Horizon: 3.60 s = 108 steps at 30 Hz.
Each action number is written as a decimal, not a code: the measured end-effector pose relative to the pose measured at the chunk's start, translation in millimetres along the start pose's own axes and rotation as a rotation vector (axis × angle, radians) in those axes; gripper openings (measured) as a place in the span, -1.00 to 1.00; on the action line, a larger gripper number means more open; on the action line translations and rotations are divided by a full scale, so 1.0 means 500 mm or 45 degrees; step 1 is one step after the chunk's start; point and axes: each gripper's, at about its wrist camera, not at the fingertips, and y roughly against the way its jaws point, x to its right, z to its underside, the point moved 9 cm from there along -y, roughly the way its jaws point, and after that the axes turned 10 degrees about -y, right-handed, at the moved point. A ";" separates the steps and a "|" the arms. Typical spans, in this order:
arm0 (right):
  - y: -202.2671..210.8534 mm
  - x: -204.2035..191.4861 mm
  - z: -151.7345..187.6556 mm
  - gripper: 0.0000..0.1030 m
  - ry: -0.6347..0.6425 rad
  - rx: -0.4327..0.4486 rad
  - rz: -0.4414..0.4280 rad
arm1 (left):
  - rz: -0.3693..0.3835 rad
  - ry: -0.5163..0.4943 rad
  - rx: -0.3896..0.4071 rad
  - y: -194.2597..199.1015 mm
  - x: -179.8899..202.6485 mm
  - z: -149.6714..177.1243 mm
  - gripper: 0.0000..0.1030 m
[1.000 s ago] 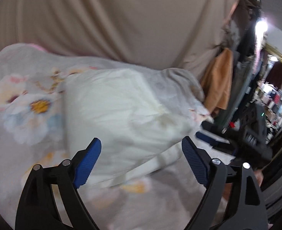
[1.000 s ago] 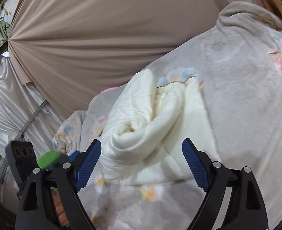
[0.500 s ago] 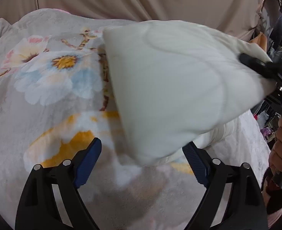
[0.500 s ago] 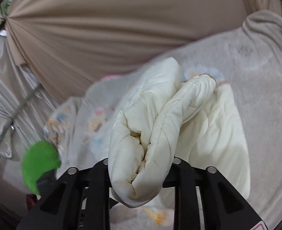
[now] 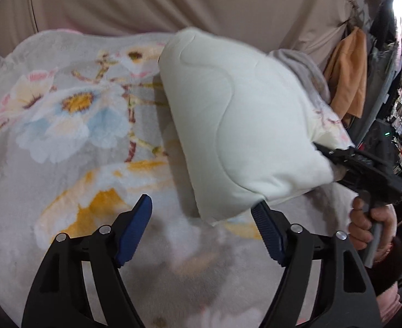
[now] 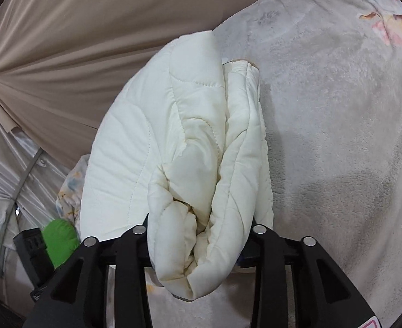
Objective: Fold large clothes
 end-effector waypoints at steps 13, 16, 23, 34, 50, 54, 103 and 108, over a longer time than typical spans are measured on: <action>0.160 -0.202 -0.027 -0.43 0.450 0.325 0.116 | 0.051 0.009 0.172 0.002 0.054 -0.189 0.59; 0.116 -0.216 -0.028 -0.62 0.578 0.298 0.198 | 0.010 0.013 0.099 -0.074 0.059 -0.183 0.58; -0.030 -0.094 -0.025 -0.97 0.600 0.129 0.467 | -0.159 -0.085 0.058 -0.148 0.057 -0.157 0.74; -0.046 -0.057 -0.013 -0.97 0.509 0.127 0.431 | -0.244 -0.146 0.040 -0.175 0.050 -0.134 0.80; -0.019 -0.037 0.073 -1.00 0.486 0.074 0.496 | -0.277 -0.183 0.030 -0.179 0.056 -0.126 0.85; -0.013 -0.039 0.070 -1.00 0.440 0.053 0.457 | -0.274 -0.157 0.030 -0.177 0.053 -0.126 0.85; -0.072 -0.028 -0.087 0.20 0.108 -0.208 0.080 | 0.027 0.134 0.007 -0.164 -0.017 -0.143 0.91; -0.059 -0.077 -0.067 -0.53 0.193 -0.245 -0.050 | -0.011 0.107 0.017 -0.171 -0.013 -0.143 0.91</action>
